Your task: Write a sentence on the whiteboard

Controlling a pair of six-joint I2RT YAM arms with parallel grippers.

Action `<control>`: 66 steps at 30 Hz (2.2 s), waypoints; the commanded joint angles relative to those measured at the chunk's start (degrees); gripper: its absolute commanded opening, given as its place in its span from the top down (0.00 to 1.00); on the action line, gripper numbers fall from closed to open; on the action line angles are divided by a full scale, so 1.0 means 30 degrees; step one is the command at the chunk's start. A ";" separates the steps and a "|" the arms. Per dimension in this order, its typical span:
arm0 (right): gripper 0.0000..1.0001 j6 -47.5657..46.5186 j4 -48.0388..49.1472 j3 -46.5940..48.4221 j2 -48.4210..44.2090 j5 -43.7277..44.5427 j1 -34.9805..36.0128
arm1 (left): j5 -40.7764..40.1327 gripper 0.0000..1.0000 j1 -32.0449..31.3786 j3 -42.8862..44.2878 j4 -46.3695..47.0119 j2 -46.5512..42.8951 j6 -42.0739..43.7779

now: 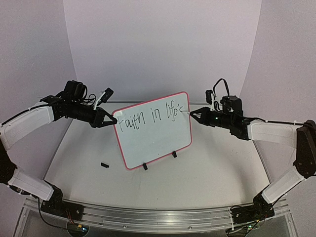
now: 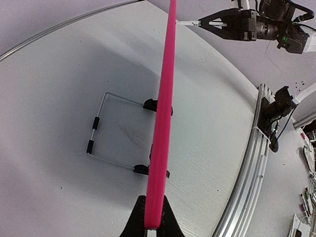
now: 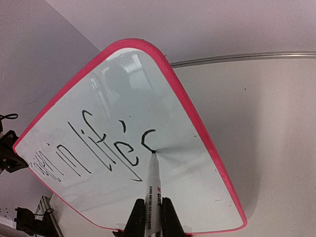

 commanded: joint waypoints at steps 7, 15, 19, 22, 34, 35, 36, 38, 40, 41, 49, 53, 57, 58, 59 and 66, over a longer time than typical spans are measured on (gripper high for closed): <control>1.00 0.0009 -0.0003 -0.0445 -0.1063 0.1453 -0.0072 | -0.0952 1.00 -0.0045 -0.0174 -0.0179 0.0586 0.0796; 1.00 -0.0172 -0.0556 -0.0622 -0.0751 0.0999 -0.0069 | -0.0898 1.00 -0.0045 -0.0168 -0.0151 0.0627 0.0791; 1.00 -0.0223 -0.0637 -0.0604 -0.0572 0.0733 -0.0073 | -0.0864 1.00 -0.0045 -0.0164 -0.0161 0.0672 0.0765; 1.00 -0.0297 -0.0614 -0.0420 -0.0386 0.0152 -0.0073 | -0.0865 1.00 -0.0048 -0.0173 -0.0148 0.0634 0.0777; 1.00 0.0281 0.1548 -0.0356 -0.1191 -0.2430 -0.0063 | -0.0923 1.00 -0.0050 -0.0174 -0.0161 0.0614 0.0808; 1.00 0.0360 0.1739 -0.0495 -0.1553 -0.2389 -0.0072 | -0.0924 1.00 -0.0047 -0.0174 -0.0153 0.0596 0.0814; 1.00 0.0387 0.1819 -0.0629 -0.1970 -0.2380 -0.0071 | -0.0924 1.00 -0.0047 -0.0174 -0.0151 0.0571 0.0814; 1.00 0.0325 0.1899 -0.0807 -0.2658 -0.2482 -0.0060 | -0.0914 1.00 -0.0045 -0.0174 -0.0119 0.0544 0.0793; 1.00 0.0232 0.1912 -0.0951 -0.3290 -0.2680 -0.0047 | -0.0863 1.00 -0.0045 -0.0174 -0.0118 0.0524 0.0752; 1.00 0.0168 0.1912 -0.1040 -0.3511 -0.2778 -0.0055 | -0.0838 1.00 -0.0045 -0.0183 -0.0105 0.0518 0.0738; 1.00 0.0046 0.1698 -0.1889 -0.4443 -0.2882 -0.0008 | -0.0808 1.00 -0.0044 -0.0218 0.0056 0.0519 0.0534; 1.00 -0.0070 0.1002 -0.2231 -0.4826 -0.2414 0.0410 | -0.0864 1.00 -0.0045 -0.0230 0.0102 0.0533 0.0435; 1.00 -0.0227 0.0368 -0.2259 -0.4835 -0.1792 0.1281 | -0.0848 1.00 -0.0045 -0.0238 0.0186 0.0574 0.0328; 1.00 -0.0315 0.0222 -0.2211 -0.4741 -0.1538 0.1639 | -0.0837 1.00 -0.0050 -0.0265 0.0222 0.0559 0.0296; 1.00 -0.0445 0.0059 -0.2122 -0.4598 -0.1221 0.2050 | -0.0852 1.00 -0.0050 -0.0285 0.0234 0.0550 0.0269; 1.00 -0.0705 0.0485 -0.1267 -0.2724 0.0763 0.5391 | -0.0929 1.00 -0.0051 -0.0393 0.0378 0.0432 0.0082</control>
